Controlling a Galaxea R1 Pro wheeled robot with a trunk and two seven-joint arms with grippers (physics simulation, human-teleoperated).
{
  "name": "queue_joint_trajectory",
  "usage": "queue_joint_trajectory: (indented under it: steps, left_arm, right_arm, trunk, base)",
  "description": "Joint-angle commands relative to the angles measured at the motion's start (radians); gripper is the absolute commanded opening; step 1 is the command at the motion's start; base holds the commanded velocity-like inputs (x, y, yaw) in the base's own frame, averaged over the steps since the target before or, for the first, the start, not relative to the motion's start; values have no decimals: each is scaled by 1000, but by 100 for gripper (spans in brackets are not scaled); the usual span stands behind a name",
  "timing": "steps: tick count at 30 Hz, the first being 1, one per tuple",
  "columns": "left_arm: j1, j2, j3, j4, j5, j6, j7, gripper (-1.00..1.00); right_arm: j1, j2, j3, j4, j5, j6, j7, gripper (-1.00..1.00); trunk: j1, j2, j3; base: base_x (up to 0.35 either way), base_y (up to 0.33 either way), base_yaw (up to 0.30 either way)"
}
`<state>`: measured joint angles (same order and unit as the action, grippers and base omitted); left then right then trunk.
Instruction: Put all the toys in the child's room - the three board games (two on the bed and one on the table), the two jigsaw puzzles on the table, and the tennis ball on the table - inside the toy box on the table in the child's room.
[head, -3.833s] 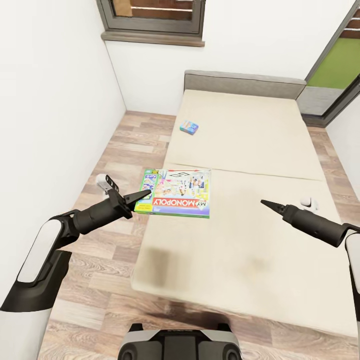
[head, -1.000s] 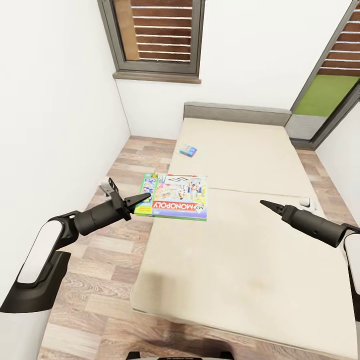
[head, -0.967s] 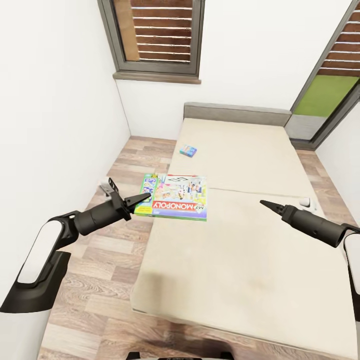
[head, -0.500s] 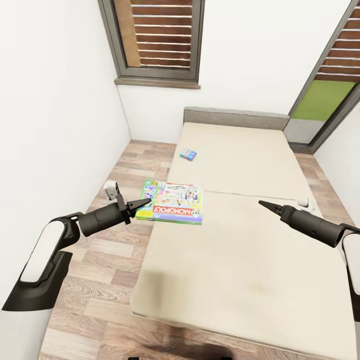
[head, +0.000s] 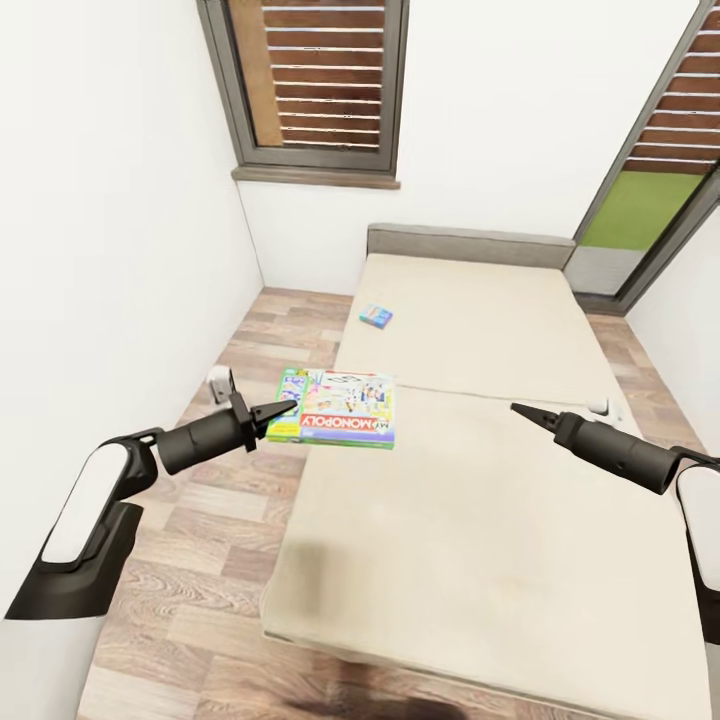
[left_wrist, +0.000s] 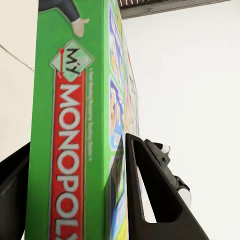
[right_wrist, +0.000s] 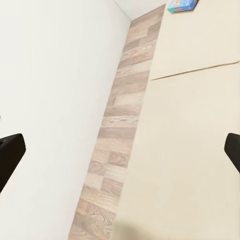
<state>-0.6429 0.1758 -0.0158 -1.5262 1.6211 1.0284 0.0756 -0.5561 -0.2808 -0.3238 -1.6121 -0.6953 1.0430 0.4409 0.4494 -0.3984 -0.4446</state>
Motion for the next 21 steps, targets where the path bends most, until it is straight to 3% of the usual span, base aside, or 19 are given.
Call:
queue_joint_trajectory:
  steps: [1,21]
  left_arm:
    - [-1,1,0,7,7,1,10,-100]
    - [-5,-1,-5,38,3,1,16,-100]
  right_arm:
    - [-1,0,-1,0,9,4,10,100]
    - [-1,0,2,0,10,4,10,100]
  trunk:
    - [1,-2,0]
    - [1,-2,33]
  base:
    - [0,0,0]
    - [0,0,0]
